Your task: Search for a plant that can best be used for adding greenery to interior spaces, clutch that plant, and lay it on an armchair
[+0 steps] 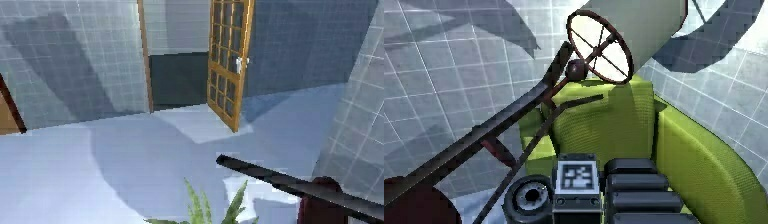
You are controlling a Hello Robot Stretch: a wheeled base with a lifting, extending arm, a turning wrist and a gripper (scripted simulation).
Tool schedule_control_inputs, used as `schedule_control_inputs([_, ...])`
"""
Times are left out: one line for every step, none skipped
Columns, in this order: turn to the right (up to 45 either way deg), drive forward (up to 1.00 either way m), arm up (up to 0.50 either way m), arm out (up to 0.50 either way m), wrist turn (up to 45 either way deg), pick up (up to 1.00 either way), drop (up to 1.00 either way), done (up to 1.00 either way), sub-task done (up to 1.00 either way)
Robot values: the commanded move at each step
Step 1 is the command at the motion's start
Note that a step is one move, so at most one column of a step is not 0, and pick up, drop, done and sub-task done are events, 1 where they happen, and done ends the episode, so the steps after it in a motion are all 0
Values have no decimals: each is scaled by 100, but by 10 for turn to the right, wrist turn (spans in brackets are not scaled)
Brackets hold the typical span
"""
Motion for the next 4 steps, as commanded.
schedule_control_inputs([300,0,0,0,0,0,0,0,0])
schedule_control_inputs([0,25,0,0,0,0,0,0,0])
schedule_control_inputs([30,0,0,0,0,0,0,0,0])
schedule_control_inputs([0,10,0,0,0,0,0,0,0])
